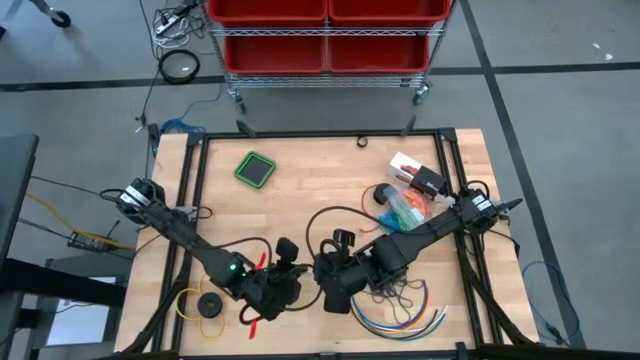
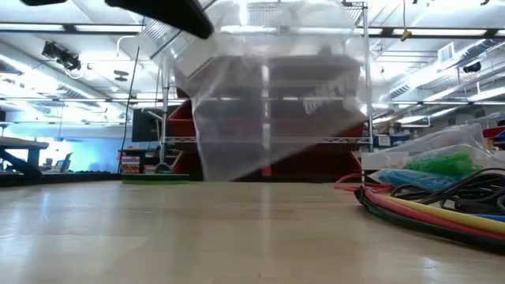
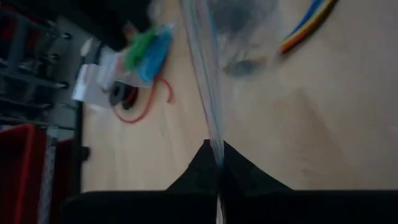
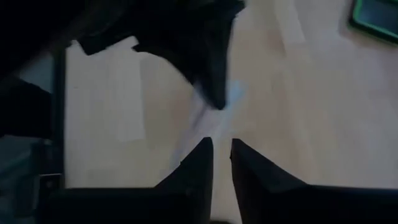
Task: Sort rubber bands
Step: Open the transparent zip bag
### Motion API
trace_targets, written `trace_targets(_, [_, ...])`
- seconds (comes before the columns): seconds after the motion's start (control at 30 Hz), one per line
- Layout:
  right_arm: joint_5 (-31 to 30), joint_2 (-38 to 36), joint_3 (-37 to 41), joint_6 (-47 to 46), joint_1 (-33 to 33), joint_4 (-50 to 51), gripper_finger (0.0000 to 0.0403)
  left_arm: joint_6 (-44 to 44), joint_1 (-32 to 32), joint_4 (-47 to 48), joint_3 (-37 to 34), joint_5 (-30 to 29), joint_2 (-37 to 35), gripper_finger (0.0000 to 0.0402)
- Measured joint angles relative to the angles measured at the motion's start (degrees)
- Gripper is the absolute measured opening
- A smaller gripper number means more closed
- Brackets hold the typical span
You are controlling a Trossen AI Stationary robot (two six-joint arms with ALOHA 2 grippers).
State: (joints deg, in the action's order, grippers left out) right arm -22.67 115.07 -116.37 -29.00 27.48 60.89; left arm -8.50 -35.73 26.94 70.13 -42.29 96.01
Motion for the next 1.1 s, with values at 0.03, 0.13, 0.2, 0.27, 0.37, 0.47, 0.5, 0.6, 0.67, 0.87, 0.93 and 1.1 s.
trace_targets(0.03, [0.59, 0.00, 0.01, -0.07, -0.10, -0.38, 0.0049, -0.13, -0.11, 0.20, 0.18, -0.86, 0.00, 0.0002])
trace_targets(0.13, [1.57, -0.02, 0.01, -0.12, -0.39, -1.70, 0.0066, -0.90, -0.41, 0.38, 0.75, -1.78, 0.00, 0.0002])
trace_targets(0.2, [1.63, -0.02, 0.01, -0.45, -0.54, -1.75, 0.0078, -1.30, -0.43, 0.47, 0.81, -1.95, 0.00, 0.0002])
trace_targets(0.27, [1.68, -0.02, 0.01, -0.99, -0.59, -1.71, 0.0089, -1.39, -0.43, 0.52, 0.81, -2.13, 0.00, 0.0002])
trace_targets(0.37, [1.68, -0.02, 0.29, -1.39, -0.69, -1.79, 0.0096, -1.39, -0.61, 0.48, 0.81, -3.18, 0.00, 0.0003])
trace_targets(0.47, [1.72, -0.02, 1.05, -1.80, -0.87, -1.57, 0.0095, -1.98, -1.07, 0.11, 0.81, -4.56, 0.00, 0.0003])
trace_targets(0.5, [1.72, -0.02, 1.18, -1.89, -0.92, -1.38, 0.0095, -2.30, -1.17, -0.18, 0.81, -4.72, 0.00, 0.0003])
trace_targets(0.6, [1.76, -0.02, 1.63, -2.05, -0.98, -1.65, 0.0095, -2.82, -1.26, -0.29, 0.81, -4.73, 0.00, 0.0003])
trace_targets(0.67, [1.90, -0.02, 1.76, -2.32, -0.97, -1.47, 0.0095, -2.88, -1.24, -0.35, 0.81, -4.73, 0.00, 0.0003])
trace_targets(0.87, [2.38, -0.02, 1.76, -2.37, -0.96, -1.55, 0.0094, -3.31, -1.42, -1.66, 0.81, -5.65, 0.00, 0.0003])
trace_targets(0.93, [2.29, -0.02, 1.76, -2.41, -1.00, -1.84, 0.0095, -3.27, -1.43, -1.71, 0.83, -5.44, 0.00, 0.0003])
trace_targets(1.1, [1.92, -0.02, 1.41, -2.92, -1.09, -2.64, 0.0094, -3.27, -1.42, -1.37, 0.83, -4.29, 0.00, 0.0003])
